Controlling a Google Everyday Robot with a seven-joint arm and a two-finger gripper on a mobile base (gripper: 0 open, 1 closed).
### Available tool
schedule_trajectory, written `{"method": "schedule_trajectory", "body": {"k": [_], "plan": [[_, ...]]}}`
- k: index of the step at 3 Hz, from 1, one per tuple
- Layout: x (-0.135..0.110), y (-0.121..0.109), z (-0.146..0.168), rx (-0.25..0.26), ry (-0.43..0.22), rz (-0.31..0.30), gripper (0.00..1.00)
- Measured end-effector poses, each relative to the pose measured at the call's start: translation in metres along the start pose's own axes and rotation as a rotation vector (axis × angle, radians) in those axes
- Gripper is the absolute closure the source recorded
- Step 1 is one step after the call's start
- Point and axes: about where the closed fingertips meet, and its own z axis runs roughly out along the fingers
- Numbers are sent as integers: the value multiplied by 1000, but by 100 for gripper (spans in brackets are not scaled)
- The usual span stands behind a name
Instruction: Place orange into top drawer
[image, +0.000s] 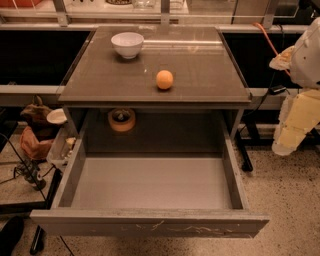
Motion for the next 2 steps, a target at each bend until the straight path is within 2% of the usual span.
{"method": "schedule_trajectory", "body": {"k": [1,2], "plan": [[0,0,0,0,0,0,0],[-15,-24,21,-2,-53,-28,0]]}}
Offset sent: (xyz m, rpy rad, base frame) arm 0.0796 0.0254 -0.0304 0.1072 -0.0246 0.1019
